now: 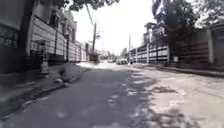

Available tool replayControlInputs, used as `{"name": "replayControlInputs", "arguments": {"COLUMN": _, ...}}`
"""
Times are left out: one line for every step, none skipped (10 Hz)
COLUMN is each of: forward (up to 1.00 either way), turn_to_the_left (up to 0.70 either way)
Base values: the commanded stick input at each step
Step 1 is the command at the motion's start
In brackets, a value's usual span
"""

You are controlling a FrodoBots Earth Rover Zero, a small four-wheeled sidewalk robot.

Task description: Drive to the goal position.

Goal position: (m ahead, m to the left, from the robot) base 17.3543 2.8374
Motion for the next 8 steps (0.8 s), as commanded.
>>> {"name": "replayControlInputs", "arguments": {"forward": 1.0, "turn_to_the_left": 0.01}}
{"name": "replayControlInputs", "arguments": {"forward": 1.0, "turn_to_the_left": 0.01}}
{"name": "replayControlInputs", "arguments": {"forward": 1.0, "turn_to_the_left": 0.01}}
{"name": "replayControlInputs", "arguments": {"forward": 1.0, "turn_to_the_left": 0.01}}
{"name": "replayControlInputs", "arguments": {"forward": 1.0, "turn_to_the_left": 0.01}}
{"name": "replayControlInputs", "arguments": {"forward": 1.0, "turn_to_the_left": 0.01}}
{"name": "replayControlInputs", "arguments": {"forward": 1.0, "turn_to_the_left": 0.01}}
{"name": "replayControlInputs", "arguments": {"forward": 1.0, "turn_to_the_left": 0.01}}
